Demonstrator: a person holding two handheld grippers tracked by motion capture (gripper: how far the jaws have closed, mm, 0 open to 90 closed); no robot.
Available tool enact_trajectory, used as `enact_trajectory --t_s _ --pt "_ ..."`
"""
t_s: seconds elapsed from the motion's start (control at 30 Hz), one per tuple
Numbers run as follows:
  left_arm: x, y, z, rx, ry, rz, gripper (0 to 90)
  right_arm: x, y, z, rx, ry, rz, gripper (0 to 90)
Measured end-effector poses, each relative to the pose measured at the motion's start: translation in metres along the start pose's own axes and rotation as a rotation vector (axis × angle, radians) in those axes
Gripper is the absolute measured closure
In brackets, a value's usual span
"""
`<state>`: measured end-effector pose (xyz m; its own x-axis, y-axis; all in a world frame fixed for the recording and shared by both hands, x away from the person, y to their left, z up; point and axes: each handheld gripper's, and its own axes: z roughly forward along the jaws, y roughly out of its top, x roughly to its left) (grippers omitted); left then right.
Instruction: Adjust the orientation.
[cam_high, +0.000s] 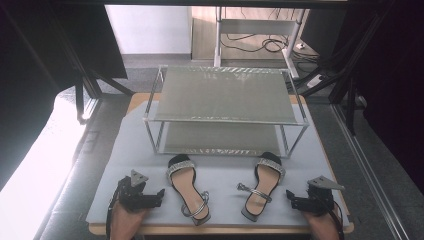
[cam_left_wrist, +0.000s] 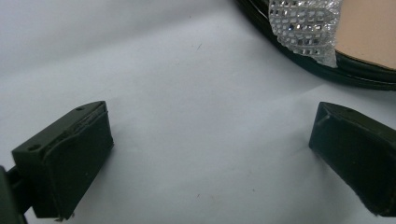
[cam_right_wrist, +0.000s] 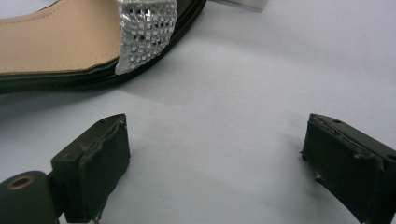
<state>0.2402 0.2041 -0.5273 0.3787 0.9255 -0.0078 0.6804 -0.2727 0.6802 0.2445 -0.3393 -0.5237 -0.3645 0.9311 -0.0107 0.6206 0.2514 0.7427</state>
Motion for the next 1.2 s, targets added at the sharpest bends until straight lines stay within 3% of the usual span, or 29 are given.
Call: enact_trajectory --t_s 0.23,0.47,0.77,0.9,1.03,1.1,1.2 --pt "-0.003 -0.001 -0.001 -0.004 0.017 -0.025 0.0 0.000 -0.002 -0.001 -0.012 0.000 0.004 8.1" --pt "-0.002 -0.002 0.000 -0.014 0.011 -0.018 0.0 0.000 -0.003 -0.002 -0.017 -0.001 0.005 8.4" --pt "-0.002 0.001 -0.001 0.011 0.009 -0.025 0.0 0.000 -0.004 -0.002 -0.020 0.002 0.005 8.8" --pt "-0.004 0.007 -0.001 0.052 0.019 -0.038 1.0 0.000 -0.004 -0.002 -0.020 0.002 0.005 8.8" --pt "-0.001 0.010 -0.006 0.004 -0.113 -0.068 16.1 0.000 -0.004 -0.002 -0.019 0.003 0.004 8.8" --pt "-0.002 0.014 -0.002 0.007 -0.141 -0.045 22.0 0.000 -0.004 -0.002 -0.019 0.003 0.004 8.8" --pt "-0.003 0.020 0.003 -0.016 -0.179 -0.051 27.0 0.000 -0.004 -0.002 -0.020 0.003 0.003 8.9"
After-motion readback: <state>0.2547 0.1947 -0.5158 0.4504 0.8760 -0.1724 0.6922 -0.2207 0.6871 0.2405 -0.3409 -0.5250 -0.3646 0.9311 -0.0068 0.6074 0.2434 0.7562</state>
